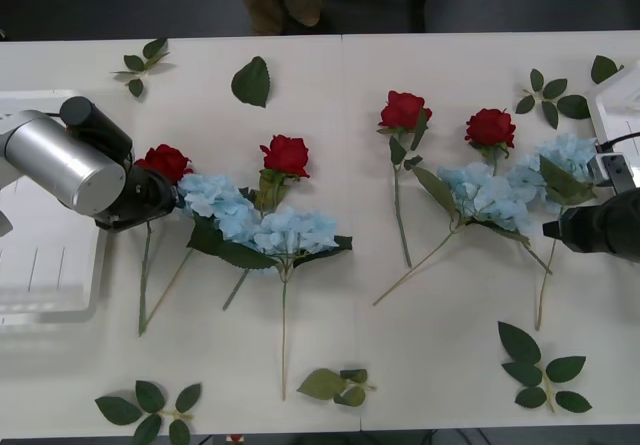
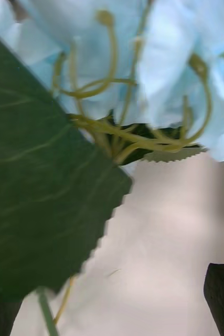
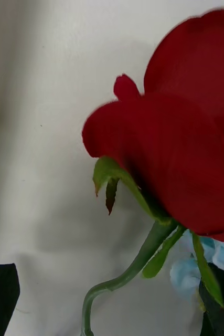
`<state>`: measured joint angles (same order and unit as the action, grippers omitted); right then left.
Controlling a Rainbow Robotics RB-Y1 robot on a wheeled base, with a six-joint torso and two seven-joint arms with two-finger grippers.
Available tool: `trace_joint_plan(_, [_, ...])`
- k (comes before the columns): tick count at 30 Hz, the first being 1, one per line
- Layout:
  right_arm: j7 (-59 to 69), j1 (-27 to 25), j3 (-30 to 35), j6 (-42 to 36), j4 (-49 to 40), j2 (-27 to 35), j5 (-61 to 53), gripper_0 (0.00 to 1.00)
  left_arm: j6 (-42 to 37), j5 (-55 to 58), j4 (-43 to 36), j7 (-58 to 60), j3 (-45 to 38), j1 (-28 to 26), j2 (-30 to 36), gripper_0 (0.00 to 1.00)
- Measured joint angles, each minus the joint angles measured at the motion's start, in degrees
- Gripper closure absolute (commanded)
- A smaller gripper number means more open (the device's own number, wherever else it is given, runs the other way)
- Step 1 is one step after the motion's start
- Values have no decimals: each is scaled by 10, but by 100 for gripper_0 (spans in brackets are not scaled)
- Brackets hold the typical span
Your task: Place the red flowers into the right box and the blue flowers into the left box. If a person shows an open palm, hand one flower to the person first, then continue sorting.
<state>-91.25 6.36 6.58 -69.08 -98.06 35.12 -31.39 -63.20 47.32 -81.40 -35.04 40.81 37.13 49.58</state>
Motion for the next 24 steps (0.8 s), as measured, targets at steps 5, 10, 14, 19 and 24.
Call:
trace_joint_plan(5, [0,37,-7,11,59,0,10,0,0,-2,0,0,11,0,0,0])
trace_joint_plan(10, [0,65,-32,55,110,0,12,0,0,-2,1,0,11,0,0,0])
trace_joint_plan(14, [-1,82,-46,63,141,0,12,44,0,-5,1,-1,11,0,0,43])
trace_joint_plan(19, [-1,88,-61,76,154,0,12,100,0,-6,1,-2,11,1,0,62])
trace_joint_plan(24, [-1,88,-62,76,154,0,8,100,0,-6,1,-2,11,1,0,79])
